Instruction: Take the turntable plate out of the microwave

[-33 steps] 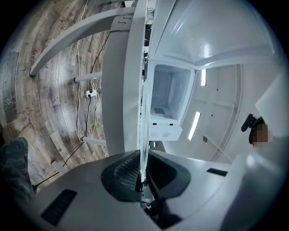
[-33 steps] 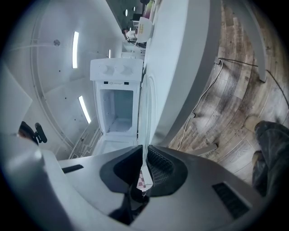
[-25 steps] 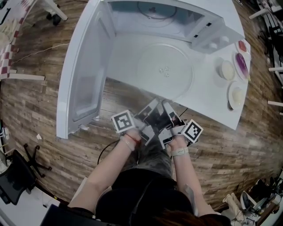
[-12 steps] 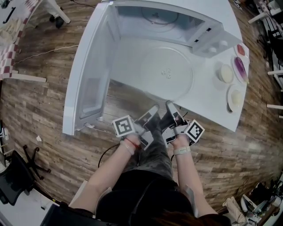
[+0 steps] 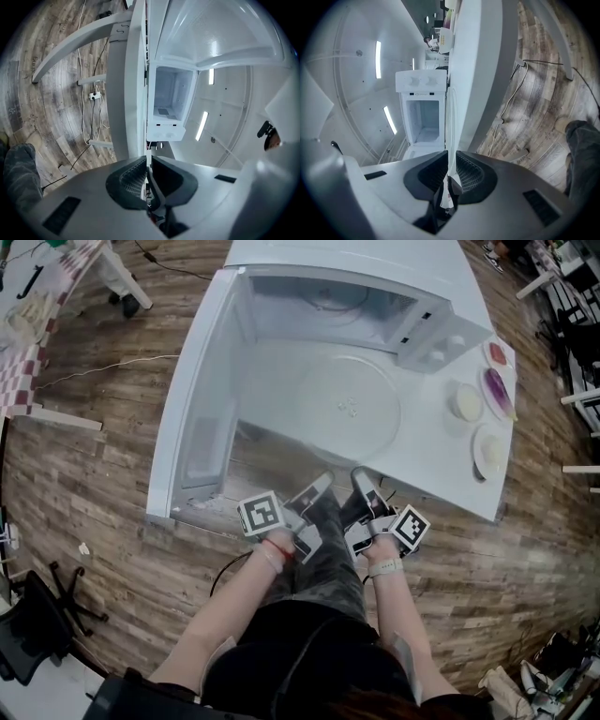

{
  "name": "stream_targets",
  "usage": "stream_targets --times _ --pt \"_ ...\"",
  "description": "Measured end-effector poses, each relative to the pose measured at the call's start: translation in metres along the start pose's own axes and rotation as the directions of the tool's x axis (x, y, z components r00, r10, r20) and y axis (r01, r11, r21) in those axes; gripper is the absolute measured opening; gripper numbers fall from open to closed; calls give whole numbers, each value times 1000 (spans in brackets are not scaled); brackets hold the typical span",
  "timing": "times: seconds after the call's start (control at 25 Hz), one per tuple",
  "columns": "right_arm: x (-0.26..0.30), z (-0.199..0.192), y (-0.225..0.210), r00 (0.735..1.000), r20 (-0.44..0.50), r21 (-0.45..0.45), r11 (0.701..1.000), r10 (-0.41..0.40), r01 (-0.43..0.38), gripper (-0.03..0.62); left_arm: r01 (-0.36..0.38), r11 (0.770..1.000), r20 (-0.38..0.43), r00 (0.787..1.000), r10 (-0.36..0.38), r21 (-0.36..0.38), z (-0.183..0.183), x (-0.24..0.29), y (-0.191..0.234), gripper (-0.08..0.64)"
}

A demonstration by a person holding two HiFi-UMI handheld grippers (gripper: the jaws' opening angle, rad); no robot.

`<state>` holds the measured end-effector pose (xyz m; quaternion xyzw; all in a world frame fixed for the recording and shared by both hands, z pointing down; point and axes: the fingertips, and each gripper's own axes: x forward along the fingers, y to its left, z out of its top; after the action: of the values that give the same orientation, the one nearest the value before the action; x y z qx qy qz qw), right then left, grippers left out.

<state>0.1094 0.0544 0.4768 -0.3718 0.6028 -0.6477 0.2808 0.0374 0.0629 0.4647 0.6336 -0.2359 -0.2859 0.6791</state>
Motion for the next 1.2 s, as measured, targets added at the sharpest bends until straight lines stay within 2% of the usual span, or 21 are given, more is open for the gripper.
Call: stream_targets --times 0.08,0.24,0.32,0.44,0.64,0.76,0.8,0.88,1.0,1.08,1.2 --pt "-5 -4 2 1000 -13 -23 1000 -4 4 52 -3 1000 -24 1000 4 23 -3 0 -3 32" --pt "-14 -13 11 998 -57 -123 992 -21 14 52 13 988 -132 991 8 156 -16 5 -13 32" --pt "-16 -15 18 997 -69 -184 983 -26 12 52 25 978 -161 987 9 208 -20 9 -21 32" --pt "-15 -15 30 997 -74 -240 971 -16 -2 51 9 968 -158 987 32 250 -19 12 -25 21" --pt "-15 -16 53 996 -80 -297 954 29 -52 46 68 965 -134 990 -34 254 -14 13 -45 12" --pt "-16 -19 68 994 -99 -373 925 43 -78 40 97 955 -119 991 -66 280 -8 12 -58 12" --pt "-17 -21 72 994 -106 -420 904 36 -78 38 102 949 -118 991 -69 300 -7 12 -63 11" --pt "-18 -27 83 992 -127 -531 843 25 -89 35 109 927 -124 990 -68 360 -8 12 -74 11" --pt "-16 -35 98 990 -140 -680 727 0 -96 29 108 868 -127 991 -52 484 -8 13 -92 11" --pt "-15 -38 106 992 -128 -755 651 -20 -85 25 80 808 -98 995 -28 584 -5 12 -101 11" --pt "-15 -42 117 994 -103 -837 543 -35 -67 23 7 685 -36 999 28 728 2 5 -110 11"
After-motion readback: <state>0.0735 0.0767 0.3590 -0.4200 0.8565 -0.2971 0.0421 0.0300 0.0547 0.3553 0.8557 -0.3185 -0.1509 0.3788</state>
